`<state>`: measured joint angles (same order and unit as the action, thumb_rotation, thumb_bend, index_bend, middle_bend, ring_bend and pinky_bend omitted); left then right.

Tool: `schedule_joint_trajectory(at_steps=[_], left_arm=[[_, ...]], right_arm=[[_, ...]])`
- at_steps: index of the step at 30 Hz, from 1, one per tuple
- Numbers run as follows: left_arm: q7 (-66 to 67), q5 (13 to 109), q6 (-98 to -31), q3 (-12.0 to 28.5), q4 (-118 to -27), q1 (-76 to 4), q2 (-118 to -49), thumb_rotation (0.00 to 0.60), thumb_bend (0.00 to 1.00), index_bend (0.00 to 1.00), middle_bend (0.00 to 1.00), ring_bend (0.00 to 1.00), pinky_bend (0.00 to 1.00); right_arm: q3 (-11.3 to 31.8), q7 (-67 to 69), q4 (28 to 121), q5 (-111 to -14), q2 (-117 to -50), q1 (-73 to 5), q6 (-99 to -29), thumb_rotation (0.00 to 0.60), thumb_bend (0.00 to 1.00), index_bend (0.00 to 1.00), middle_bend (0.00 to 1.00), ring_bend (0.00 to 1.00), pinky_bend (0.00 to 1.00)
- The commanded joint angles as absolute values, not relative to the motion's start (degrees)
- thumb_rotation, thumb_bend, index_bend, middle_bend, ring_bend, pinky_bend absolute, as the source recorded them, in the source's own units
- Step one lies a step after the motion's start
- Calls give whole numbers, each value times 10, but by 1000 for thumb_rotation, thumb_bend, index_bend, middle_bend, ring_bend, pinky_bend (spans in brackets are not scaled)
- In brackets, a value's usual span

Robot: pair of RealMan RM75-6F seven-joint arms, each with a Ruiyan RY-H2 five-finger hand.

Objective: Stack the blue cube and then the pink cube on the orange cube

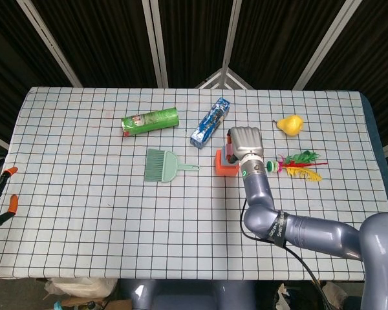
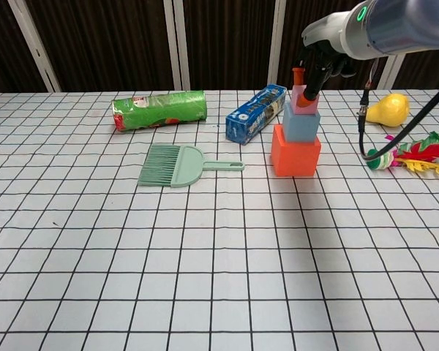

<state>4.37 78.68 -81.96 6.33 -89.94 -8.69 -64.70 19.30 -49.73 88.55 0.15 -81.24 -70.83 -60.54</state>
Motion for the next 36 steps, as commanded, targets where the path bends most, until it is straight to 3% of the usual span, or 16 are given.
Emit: schedule_joint_trajectory(at_steps=[1,5,8,11,19,24,30,36], left_arm=[[43,787,-820,63,-899,-87,-647,600,559,165,14,0,0],[41,787,-821,64,-899,-86,-646,600,559,165,14,0,0],[40,787,-822,64,-899,-86,-646,600,560,165,14,0,0],[40,787,-821,64,-899,-86,-646,600,559,165,14,0,0],[43,787,-822,64,-900,-86,-647,600,559,165,14,0,0],[44,788,-822,63,-900,-86,-647,600,559,165,14,0,0],[45,786,-820,64,-898,-87,-648,600,559,165,14,0,0],[46,783,-817,64,-898,-88,-647,600,559,166,14,0,0]], right_arm=[[194,-498,885,3,-812,-708,-605,600,578,591,1000,1000,846],[196,-499,885,7,-812,-708,-603,600,568,591,1000,1000,846],[196,-501,884,10,-810,-707,-599,600,471,565,1000,1000,846],[196,-503,885,11,-807,-707,-596,600,362,461,1000,1000,846],[197,-512,900,31,-793,-707,-583,600,281,142,1000,1000,846],[198,-516,905,46,-785,-709,-576,600,242,21,1000,1000,846],[187,-543,932,76,-755,-712,-569,600,235,0,1000,1000,846],[179,-544,1009,51,-676,-690,-565,600,235,0,1000,1000,846]])
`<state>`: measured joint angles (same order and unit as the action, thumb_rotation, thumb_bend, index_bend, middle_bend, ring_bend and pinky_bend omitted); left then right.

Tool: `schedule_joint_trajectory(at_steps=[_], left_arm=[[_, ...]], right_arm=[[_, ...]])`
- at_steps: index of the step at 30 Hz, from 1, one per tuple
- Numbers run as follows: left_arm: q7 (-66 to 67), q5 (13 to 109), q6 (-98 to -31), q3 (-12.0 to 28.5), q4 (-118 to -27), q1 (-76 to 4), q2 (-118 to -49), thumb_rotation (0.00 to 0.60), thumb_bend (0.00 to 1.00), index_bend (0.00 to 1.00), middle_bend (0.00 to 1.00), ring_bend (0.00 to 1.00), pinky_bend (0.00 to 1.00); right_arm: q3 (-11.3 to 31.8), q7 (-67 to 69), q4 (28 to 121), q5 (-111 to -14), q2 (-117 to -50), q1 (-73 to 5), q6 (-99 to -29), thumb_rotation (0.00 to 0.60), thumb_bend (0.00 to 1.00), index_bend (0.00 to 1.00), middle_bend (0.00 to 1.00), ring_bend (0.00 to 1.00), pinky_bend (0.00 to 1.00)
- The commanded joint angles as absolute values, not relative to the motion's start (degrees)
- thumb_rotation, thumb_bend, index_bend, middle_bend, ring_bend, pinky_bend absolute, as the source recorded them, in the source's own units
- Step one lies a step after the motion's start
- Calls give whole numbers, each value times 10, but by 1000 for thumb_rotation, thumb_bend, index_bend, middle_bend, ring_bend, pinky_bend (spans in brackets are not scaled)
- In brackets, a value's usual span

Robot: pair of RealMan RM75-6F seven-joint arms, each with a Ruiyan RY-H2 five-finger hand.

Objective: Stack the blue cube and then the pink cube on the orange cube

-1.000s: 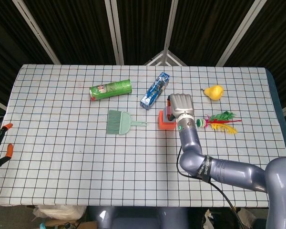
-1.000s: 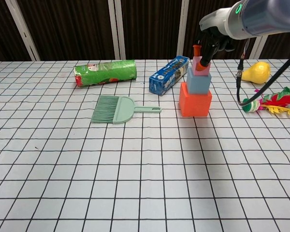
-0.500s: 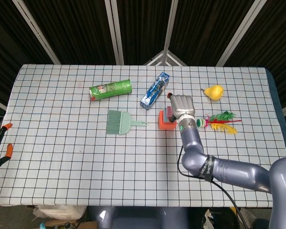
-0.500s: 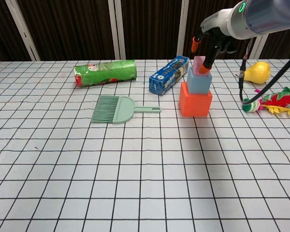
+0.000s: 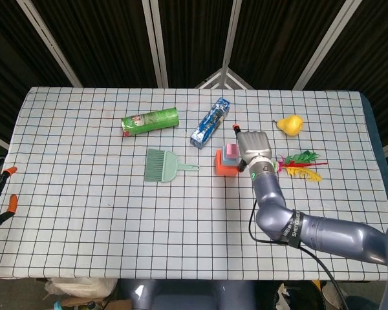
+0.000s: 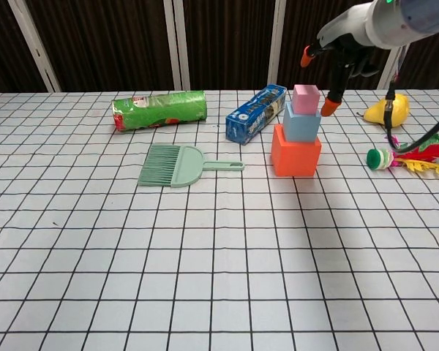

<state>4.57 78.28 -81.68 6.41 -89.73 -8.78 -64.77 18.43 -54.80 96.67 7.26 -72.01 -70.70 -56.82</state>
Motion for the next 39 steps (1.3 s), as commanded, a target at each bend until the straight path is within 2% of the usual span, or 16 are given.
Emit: schedule_joint_trajectory(at_steps=[1,8,12,15,17,20,23,26,28,32,39], left_arm=[[45,784,-818,63,-899,-87,-647,600,559,166,14,0,0],[44,787,-827,62,-904,-82,-645,600,559,169,14,0,0],[41,787,-827,62,-906,-81,-644,600,560,169,14,0,0],[42,785,-827,62,-907,-80,-644,600,559,169,14,0,0],[45,785,-826,61,-910,-80,-643,600,559,169,14,0,0],[52,789,-829,58,-914,-79,-645,600,559,169,14,0,0],[60,790,-830,57,-916,-78,-647,600,559,169,13,0,0],[66,788,-829,56,-918,-78,-648,600,559,169,13,0,0],[69,788,-829,56,-919,-78,-649,600,559,169,13,0,0],[75,789,-828,54,-921,-79,-650,600,560,169,13,0,0],[79,796,-826,49,-924,-78,-651,600,559,169,13,0,0]], right_arm=[[171,-544,1027,40,-651,-681,-567,600,234,0,1000,1000,846],[112,-559,1121,11,-511,-626,-575,600,235,5,1000,1000,846],[79,-502,1193,-79,-439,-548,-546,600,235,31,1000,990,835],[58,-435,1226,-189,-406,-471,-524,600,235,31,958,880,738],[43,-377,1237,-290,-401,-406,-528,600,235,31,808,732,600],[14,-290,1228,-452,-417,-307,-563,600,235,31,533,508,387],[-9,-219,1183,-602,-466,-218,-658,600,222,28,352,341,255],[-24,-179,1112,-719,-531,-157,-761,600,168,4,181,155,136],[-31,-161,1052,-785,-579,-128,-820,600,155,0,123,87,107],[-38,-138,949,-857,-652,-98,-884,600,152,0,98,64,95],[-30,-114,880,-873,-688,-82,-905,600,152,0,98,64,94]])
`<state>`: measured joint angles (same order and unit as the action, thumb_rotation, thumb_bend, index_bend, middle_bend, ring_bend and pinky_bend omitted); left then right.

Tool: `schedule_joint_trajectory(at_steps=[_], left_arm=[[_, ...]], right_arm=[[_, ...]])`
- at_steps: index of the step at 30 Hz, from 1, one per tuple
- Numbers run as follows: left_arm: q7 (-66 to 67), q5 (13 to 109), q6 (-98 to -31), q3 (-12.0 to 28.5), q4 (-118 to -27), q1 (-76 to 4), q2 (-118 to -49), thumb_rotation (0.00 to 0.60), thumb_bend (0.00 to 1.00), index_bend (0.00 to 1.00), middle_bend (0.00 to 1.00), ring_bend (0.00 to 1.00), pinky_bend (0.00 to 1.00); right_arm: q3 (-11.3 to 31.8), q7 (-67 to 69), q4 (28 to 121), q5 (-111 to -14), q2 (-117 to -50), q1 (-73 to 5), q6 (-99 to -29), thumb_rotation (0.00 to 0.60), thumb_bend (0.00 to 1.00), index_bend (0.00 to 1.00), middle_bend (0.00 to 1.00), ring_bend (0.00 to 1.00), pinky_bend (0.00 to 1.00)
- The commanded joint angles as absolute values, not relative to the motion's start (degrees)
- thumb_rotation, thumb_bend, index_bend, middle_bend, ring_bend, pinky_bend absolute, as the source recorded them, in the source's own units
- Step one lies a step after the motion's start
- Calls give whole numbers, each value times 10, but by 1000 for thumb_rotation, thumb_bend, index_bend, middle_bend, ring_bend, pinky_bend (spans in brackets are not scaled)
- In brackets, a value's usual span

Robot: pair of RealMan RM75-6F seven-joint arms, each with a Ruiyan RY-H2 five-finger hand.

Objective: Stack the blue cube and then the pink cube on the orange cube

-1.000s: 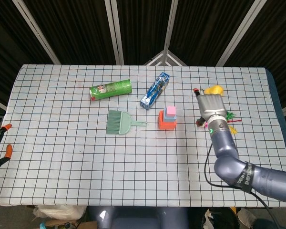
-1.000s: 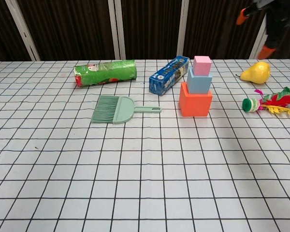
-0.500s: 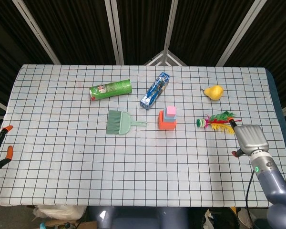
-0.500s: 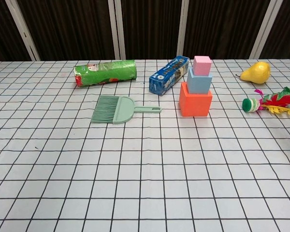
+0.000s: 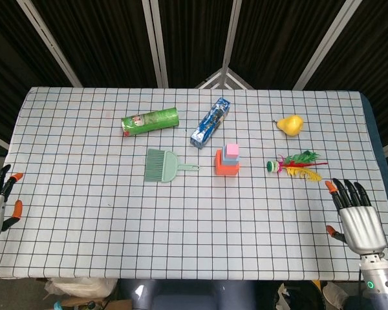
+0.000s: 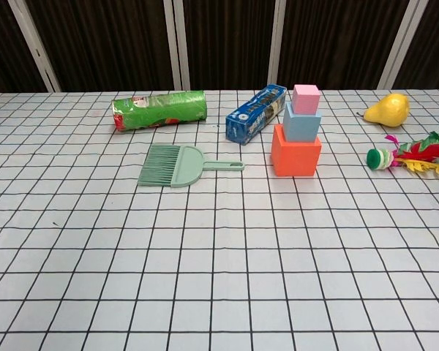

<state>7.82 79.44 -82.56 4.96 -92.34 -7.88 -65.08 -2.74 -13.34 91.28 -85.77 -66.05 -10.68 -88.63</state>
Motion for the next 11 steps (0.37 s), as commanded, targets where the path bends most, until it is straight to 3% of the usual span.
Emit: schedule_joint_trajectory(at_steps=[1,11], left_arm=[[79,797,-827,48,-924,-78,-651,600,560,169,13,0,0],[76,810,-834,43,-924,-74,-649,600,560,169,13,0,0]], right_arm=[[-28,-115,877,-875,-690,-81,-909,600,152,0,98,64,94],[-20,-110,871,-883,-689,-74,-905,600,152,0,98,84,94]])
